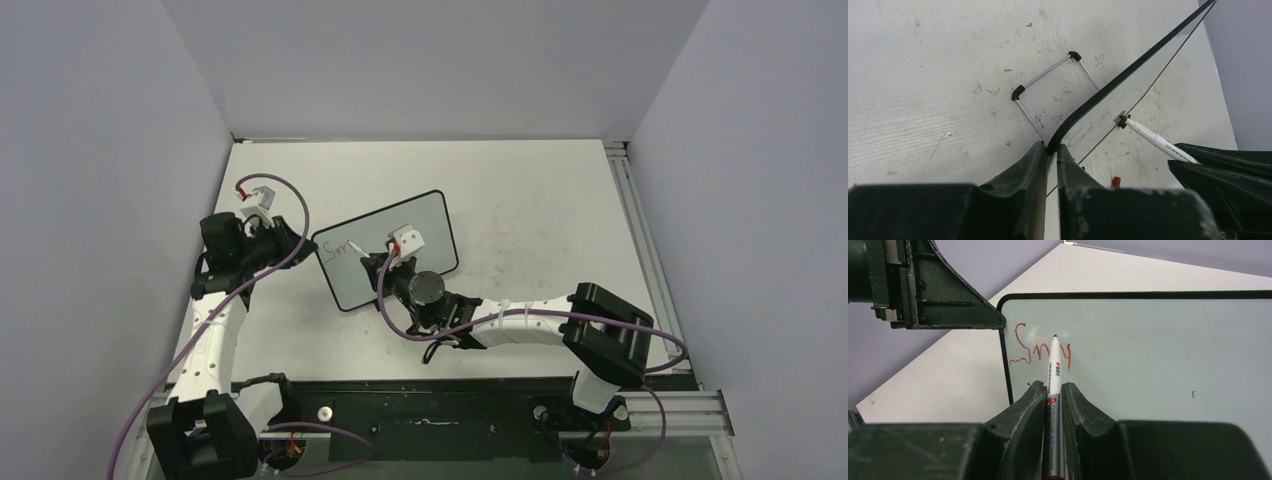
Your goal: Write a sentence on the whiteboard
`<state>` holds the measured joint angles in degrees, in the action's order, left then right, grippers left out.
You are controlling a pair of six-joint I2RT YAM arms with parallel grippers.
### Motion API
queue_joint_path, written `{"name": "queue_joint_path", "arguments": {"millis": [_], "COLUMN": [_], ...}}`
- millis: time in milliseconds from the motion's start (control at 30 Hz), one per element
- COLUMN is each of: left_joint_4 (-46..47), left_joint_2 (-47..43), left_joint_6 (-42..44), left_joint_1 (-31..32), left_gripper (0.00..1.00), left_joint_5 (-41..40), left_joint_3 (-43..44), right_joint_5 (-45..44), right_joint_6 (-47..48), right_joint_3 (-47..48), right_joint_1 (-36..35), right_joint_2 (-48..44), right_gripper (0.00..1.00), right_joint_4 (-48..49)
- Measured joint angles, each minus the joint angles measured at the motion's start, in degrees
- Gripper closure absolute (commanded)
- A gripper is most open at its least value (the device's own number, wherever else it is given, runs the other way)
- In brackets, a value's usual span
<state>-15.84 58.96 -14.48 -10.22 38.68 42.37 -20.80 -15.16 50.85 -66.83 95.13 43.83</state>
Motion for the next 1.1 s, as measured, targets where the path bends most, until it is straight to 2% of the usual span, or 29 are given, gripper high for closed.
{"name": "queue_joint_path", "arguments": {"millis": [1100], "left_joint_4": [0.0], "left_joint_2": [0.0], "left_joint_6": [0.0], "left_joint_1": [0.0], "left_gripper": [0.92], "left_joint_5": [0.1], "left_joint_3": [0.0], "right_joint_5": [-0.4], "right_joint_6": [-0.2], "right_joint_3": [0.5], "right_joint_1": [1.1], "right_joint_2": [2.1], "right_gripper": [0.95], "right_joint_4": [0.3]}}
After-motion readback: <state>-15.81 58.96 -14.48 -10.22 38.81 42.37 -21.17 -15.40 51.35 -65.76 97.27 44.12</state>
